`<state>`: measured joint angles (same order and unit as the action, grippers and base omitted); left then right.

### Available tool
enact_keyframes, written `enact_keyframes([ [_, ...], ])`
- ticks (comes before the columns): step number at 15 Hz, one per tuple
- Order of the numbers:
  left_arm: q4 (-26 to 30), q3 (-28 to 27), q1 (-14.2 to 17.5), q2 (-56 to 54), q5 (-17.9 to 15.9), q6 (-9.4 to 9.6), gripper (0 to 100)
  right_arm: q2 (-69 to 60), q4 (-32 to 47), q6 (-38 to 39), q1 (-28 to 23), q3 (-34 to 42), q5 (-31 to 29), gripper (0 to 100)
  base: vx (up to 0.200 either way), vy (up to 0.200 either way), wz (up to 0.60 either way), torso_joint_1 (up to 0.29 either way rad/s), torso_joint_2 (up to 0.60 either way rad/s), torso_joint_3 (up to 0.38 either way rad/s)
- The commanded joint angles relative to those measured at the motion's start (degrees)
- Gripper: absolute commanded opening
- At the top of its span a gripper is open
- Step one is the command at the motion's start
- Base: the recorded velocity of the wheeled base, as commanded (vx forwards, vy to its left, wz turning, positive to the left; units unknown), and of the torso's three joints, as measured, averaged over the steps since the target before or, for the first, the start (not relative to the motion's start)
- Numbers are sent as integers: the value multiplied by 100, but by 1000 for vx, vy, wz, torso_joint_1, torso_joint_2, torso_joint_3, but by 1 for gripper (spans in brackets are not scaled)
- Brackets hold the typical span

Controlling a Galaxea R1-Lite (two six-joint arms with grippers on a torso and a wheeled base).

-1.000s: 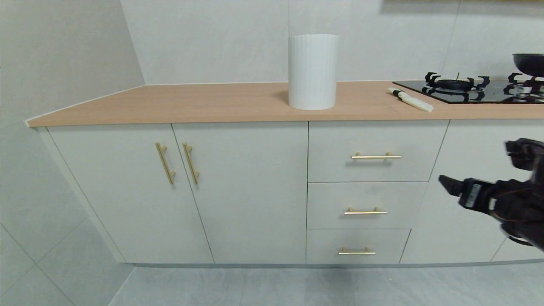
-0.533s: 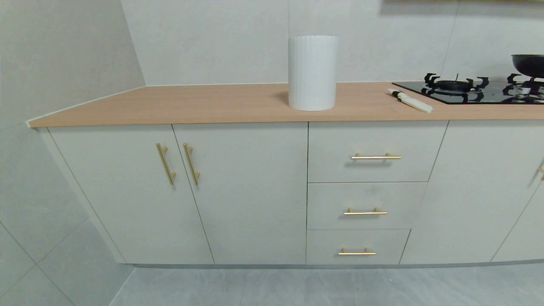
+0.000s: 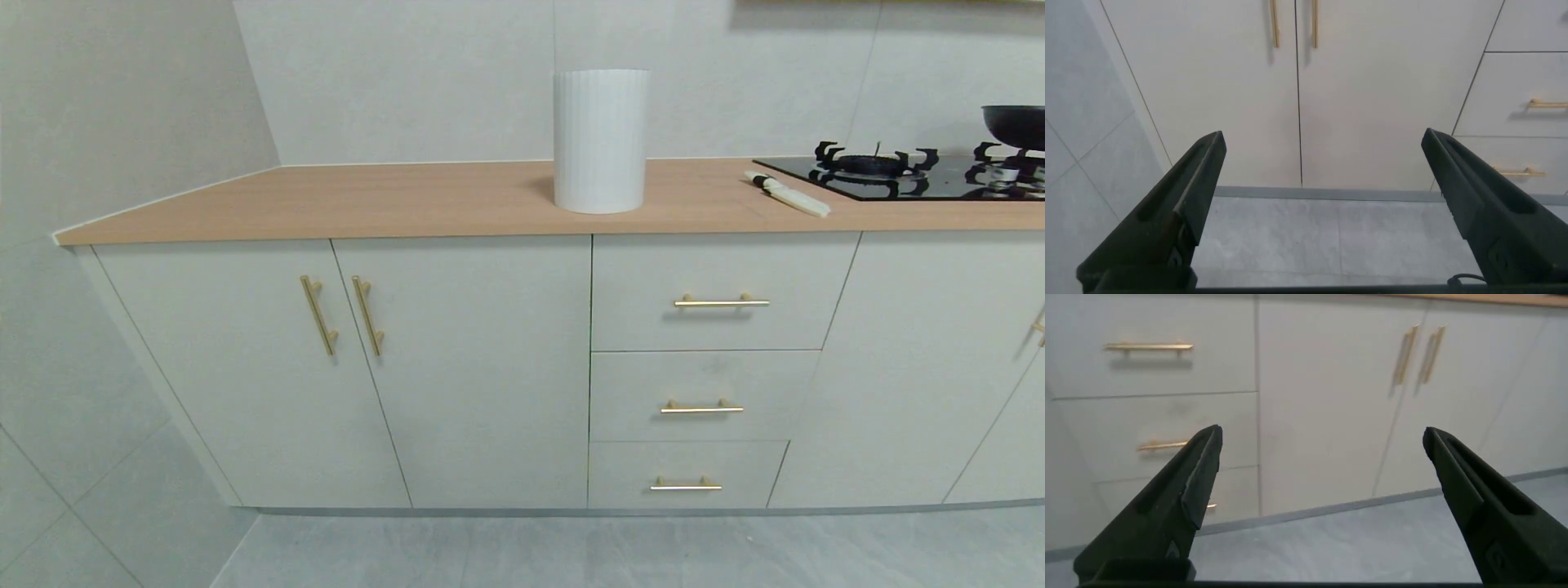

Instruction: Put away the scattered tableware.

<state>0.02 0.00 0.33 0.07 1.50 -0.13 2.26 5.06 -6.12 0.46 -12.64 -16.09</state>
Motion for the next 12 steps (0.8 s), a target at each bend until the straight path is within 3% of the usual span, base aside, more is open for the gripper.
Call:
enact_keyframes([
  [1,-2,0,2,1,-1,-4,100,-226,-277,129,-20,587,220,100,0,0,0,0,0,0],
  [3,-2,0,2,1,-1,-4,100,-226,-963,137,-20,1264,906,100,0,0,0,0,0,0],
  [8,-2,0,2,1,-1,-4,100,-226,-787,296,-11,1264,1697,100,0,0,0,0,0,0],
  [9,-2,0,2,1,-1,-4,100,-217,-444,304,-11,1255,2005,100,0,0,0,0,0,0],
  [12,-2,0,2,1,-1,-4,100,-217,-497,419,-20,1255,2057,100,0,0,0,0,0,0],
])
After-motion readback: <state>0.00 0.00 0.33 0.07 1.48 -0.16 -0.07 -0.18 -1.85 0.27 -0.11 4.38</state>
